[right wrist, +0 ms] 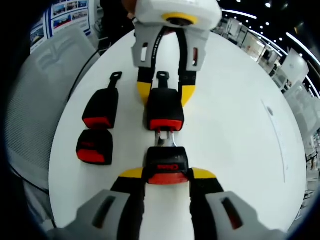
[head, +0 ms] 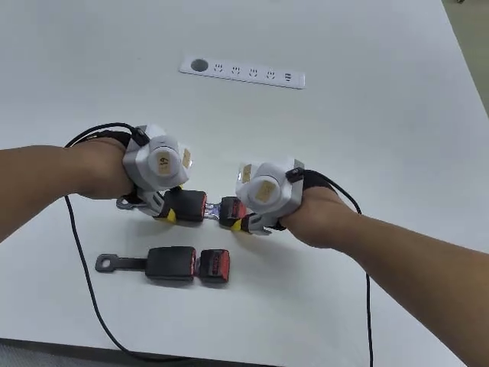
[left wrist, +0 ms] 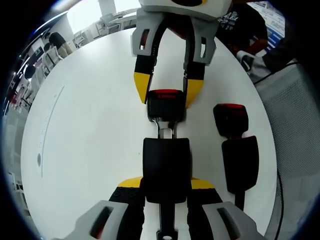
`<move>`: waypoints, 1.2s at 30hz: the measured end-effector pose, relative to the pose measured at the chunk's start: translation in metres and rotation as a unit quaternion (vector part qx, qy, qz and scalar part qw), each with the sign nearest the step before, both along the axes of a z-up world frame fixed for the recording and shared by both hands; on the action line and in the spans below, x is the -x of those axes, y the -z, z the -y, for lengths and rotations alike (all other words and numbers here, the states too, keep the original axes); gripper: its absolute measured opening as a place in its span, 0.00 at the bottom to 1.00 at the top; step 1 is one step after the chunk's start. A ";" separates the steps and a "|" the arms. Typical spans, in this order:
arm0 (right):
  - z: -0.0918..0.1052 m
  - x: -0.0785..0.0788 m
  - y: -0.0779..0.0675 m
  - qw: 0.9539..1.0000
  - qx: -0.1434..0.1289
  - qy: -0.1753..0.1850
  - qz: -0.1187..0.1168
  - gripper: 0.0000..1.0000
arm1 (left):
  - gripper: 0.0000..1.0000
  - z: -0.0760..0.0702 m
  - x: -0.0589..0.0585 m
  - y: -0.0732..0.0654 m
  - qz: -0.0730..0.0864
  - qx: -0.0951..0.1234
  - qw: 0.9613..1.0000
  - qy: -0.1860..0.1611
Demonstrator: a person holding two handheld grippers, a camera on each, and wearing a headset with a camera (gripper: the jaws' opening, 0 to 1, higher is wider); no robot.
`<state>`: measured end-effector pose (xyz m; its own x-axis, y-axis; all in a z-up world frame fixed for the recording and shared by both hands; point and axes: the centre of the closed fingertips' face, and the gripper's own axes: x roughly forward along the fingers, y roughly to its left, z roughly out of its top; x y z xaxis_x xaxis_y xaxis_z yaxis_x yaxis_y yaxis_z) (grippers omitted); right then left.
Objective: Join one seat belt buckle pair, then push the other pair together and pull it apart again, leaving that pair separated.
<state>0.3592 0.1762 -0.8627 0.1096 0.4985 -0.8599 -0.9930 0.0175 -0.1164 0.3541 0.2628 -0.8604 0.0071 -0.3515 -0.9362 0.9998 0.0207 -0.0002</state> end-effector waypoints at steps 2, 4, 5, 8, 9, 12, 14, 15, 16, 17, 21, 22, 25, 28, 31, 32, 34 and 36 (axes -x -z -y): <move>0.008 0.001 0.000 1.000 -0.002 0.003 -0.004 0.34 | 0.33 0.000 0.001 0.000 0.000 0.000 1.000 -0.001; 0.017 0.001 0.000 1.000 -0.003 0.007 -0.005 0.34 | 0.33 -0.001 0.000 0.000 0.000 0.000 1.000 -0.002; 0.021 0.000 -0.001 1.000 -0.003 0.010 -0.005 0.34 | 0.33 -0.001 0.000 0.000 0.000 0.000 1.000 -0.002; 0.040 0.001 -0.001 1.000 -0.002 0.022 -0.007 0.34 | 0.33 -0.001 0.000 0.000 0.001 -0.002 1.000 -0.001; 0.044 0.001 -0.001 1.000 -0.002 0.023 -0.007 0.34 | 0.33 -0.001 0.000 0.000 0.001 -0.002 1.000 0.000; 0.061 0.004 0.000 1.000 0.007 0.024 -0.004 0.35 | 0.33 -0.001 0.000 -0.001 0.001 -0.001 1.000 0.000; 0.073 0.006 0.000 1.000 0.013 0.025 -0.004 0.35 | 0.33 -0.001 0.000 -0.001 0.001 0.000 1.000 0.001; 0.078 0.007 0.000 1.000 0.015 0.025 -0.004 0.35 | 0.33 -0.001 0.000 -0.001 0.001 0.000 1.000 0.001; 0.083 0.007 0.000 1.000 0.017 0.026 -0.005 0.35 | 0.33 -0.001 0.000 -0.001 0.001 0.001 1.000 0.000; 0.091 0.008 0.000 0.999 0.020 0.030 -0.004 0.35 | 0.33 -0.001 0.000 -0.001 0.001 0.002 1.000 -0.001; 0.115 0.009 0.000 0.999 0.021 0.049 -0.004 0.35 | 0.33 -0.001 0.000 -0.001 0.001 0.005 1.000 -0.006; 0.119 0.009 0.000 0.998 0.023 0.052 -0.004 0.35 | 0.33 -0.001 0.000 -0.001 0.001 0.007 1.000 -0.007; 0.131 0.011 -0.001 0.998 0.026 0.058 -0.007 0.35 | 0.33 -0.001 0.000 -0.002 0.002 0.007 1.000 -0.004; 0.140 0.011 -0.001 0.998 0.031 0.061 -0.010 0.35 | 0.33 0.000 0.000 -0.002 0.003 -0.001 1.000 0.000; 0.151 0.011 0.000 0.997 0.037 0.071 -0.015 0.36 | 0.33 0.000 0.000 -0.002 0.002 -0.002 1.000 -0.001; 0.152 0.010 0.000 0.996 0.035 0.077 -0.017 0.36 | 0.33 0.000 0.000 -0.002 0.003 -0.001 1.000 -0.001; 0.154 0.009 0.001 0.995 0.025 0.089 -0.025 0.36 | 0.33 0.000 0.000 -0.002 0.005 0.001 1.000 -0.001; 0.155 0.008 0.002 0.996 0.017 0.085 -0.021 0.38 | 0.33 -0.001 0.000 -0.003 0.007 0.001 1.000 -0.009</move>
